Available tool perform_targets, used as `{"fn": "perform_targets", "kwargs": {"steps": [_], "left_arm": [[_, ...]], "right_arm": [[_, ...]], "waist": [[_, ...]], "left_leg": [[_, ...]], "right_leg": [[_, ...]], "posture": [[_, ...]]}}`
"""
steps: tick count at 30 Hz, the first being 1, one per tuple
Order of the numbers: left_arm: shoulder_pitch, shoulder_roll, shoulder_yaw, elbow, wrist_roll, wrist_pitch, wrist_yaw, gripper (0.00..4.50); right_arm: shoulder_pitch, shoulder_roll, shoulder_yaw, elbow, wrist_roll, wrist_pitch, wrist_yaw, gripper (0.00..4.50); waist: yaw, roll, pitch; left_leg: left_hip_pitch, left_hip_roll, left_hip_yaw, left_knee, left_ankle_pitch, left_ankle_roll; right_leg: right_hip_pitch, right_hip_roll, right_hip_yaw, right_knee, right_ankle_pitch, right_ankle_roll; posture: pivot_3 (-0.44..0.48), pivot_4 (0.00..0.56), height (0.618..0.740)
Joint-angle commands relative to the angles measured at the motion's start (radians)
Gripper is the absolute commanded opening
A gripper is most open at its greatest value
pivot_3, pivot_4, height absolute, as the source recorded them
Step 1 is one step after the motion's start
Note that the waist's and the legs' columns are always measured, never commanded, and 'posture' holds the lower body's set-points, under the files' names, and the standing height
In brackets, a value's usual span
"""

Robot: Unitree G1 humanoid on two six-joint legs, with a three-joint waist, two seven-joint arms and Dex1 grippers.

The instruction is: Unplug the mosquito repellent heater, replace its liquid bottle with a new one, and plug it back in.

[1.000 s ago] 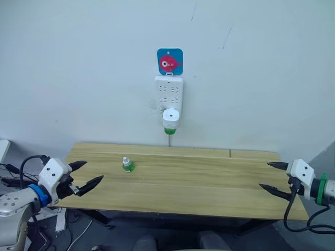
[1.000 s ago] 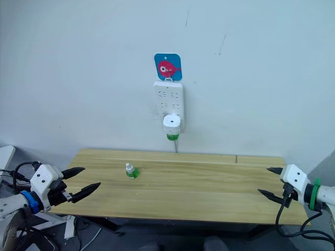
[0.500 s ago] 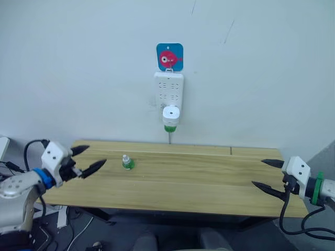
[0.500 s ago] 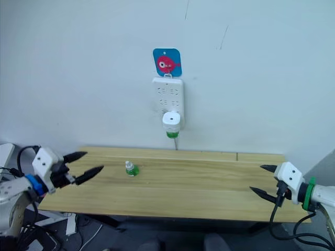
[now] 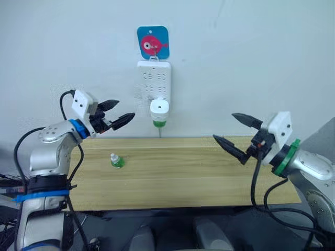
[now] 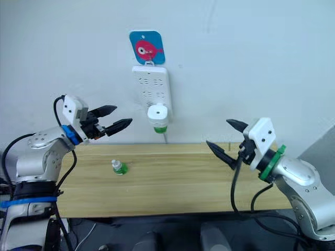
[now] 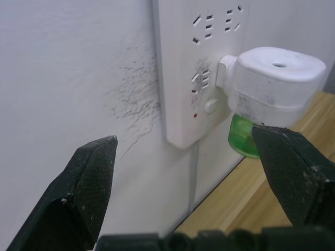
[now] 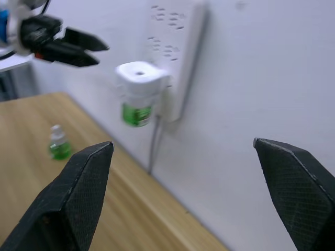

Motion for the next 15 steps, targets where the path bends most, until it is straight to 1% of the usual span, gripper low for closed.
{"fn": "perform_targets", "kwargs": {"steps": [1, 9, 15], "left_arm": [[-0.078, -0.018, -0.007, 0.071, 0.012, -0.057, -0.025, 4.5], [-0.203, -0.066, -0.039, 0.267, 0.065, -0.168, -0.057, 4.5], [-0.273, -0.091, -0.052, 0.366, 0.092, -0.22, -0.098, 4.5]], "right_arm": [[-0.057, 0.024, 0.009, -0.058, 0.013, 0.033, -0.062, 4.47], [-0.123, 0.061, 0.038, -0.093, 0.043, 0.095, -0.116, 4.47], [-0.133, 0.063, 0.047, -0.11, 0.043, 0.118, -0.128, 4.47]], "waist": [[-0.006, 0.0, 0.005], [-0.033, 0.0, 0.008], [-0.029, 0.001, 0.011]], "left_leg": [[-0.001, 0.0, -0.001, 0.0, 0.0, 0.0], [-0.011, 0.0, -0.003, 0.0, 0.0, 0.0], [-0.013, -0.001, -0.005, 0.001, 0.0, 0.0]], "right_leg": [[-0.001, 0.0, -0.001, 0.0, 0.0, 0.0], [-0.009, 0.0, -0.003, 0.0, 0.0, 0.0], [-0.011, 0.0, -0.004, 0.001, 0.001, 0.001]], "posture": [[-0.252, 0.185, 0.725], [-0.277, 0.192, 0.725], [-0.295, 0.193, 0.725]]}}
